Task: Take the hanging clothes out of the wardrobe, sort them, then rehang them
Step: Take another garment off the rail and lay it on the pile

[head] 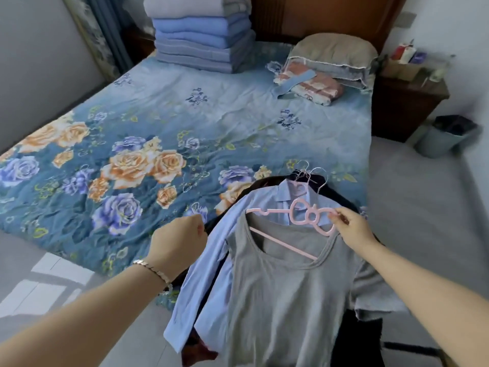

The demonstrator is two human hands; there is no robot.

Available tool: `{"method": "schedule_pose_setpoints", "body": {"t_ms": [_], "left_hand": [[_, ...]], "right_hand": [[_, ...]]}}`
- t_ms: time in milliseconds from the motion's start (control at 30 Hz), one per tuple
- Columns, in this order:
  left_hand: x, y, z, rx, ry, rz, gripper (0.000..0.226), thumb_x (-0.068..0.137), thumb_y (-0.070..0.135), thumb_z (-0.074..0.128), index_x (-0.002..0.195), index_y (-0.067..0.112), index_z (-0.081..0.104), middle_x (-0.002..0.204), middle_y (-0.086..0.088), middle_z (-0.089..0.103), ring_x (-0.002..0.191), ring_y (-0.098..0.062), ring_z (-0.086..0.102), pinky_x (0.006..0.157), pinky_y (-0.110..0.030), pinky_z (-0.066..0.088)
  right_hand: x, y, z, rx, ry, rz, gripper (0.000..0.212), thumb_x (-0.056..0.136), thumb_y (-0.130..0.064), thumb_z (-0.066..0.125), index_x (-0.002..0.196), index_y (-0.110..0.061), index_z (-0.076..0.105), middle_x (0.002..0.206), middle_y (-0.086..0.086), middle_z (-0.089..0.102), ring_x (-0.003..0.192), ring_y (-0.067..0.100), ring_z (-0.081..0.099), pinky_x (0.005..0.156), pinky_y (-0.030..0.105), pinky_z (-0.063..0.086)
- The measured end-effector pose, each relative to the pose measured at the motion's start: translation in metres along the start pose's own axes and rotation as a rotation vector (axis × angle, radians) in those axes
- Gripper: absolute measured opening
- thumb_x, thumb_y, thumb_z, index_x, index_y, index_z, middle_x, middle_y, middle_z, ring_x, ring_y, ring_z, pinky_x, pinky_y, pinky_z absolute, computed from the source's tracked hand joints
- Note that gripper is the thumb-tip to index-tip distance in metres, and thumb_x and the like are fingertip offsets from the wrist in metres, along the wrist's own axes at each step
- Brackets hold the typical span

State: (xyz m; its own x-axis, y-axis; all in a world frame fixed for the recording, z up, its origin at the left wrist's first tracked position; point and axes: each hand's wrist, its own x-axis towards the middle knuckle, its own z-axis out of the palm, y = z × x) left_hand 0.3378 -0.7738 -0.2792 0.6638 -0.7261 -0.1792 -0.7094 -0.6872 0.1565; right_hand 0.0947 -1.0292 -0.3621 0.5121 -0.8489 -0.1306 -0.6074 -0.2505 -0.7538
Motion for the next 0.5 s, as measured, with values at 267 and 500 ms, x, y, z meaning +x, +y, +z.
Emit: {"method": "schedule_pose_setpoints", "body": {"t_ms": [267, 500], "left_hand": [[0.147, 0.077, 0.105, -0.078, -0.149, -0.104, 0.016, 0.091, 0.017, 0.040, 0.076, 0.021, 0.046, 0.071, 0.003, 0.046, 0.071, -0.023, 0.043, 0.061, -0.027, 0.034], [0.187, 0.079, 0.191, -0.109, -0.305, -0.246, 0.014, 0.091, 0.022, 0.043, 0.088, 0.022, 0.057, 0.083, 0.003, 0.061, 0.077, -0.022, 0.051, 0.061, -0.027, 0.034]], "right_hand": [[0.154, 0.115, 0.054, -0.091, -0.049, 0.228, 0.021, 0.094, -0.007, 0.052, 0.103, 0.008, 0.063, 0.080, 0.010, 0.052, 0.069, 0.020, 0.044, 0.054, 0.005, 0.036], [0.191, 0.179, 0.098, -0.239, -0.126, 0.339, 0.025, 0.097, -0.013, 0.047, 0.114, -0.005, 0.062, 0.104, 0.016, 0.066, 0.091, 0.029, 0.056, 0.075, 0.025, 0.036]]}}
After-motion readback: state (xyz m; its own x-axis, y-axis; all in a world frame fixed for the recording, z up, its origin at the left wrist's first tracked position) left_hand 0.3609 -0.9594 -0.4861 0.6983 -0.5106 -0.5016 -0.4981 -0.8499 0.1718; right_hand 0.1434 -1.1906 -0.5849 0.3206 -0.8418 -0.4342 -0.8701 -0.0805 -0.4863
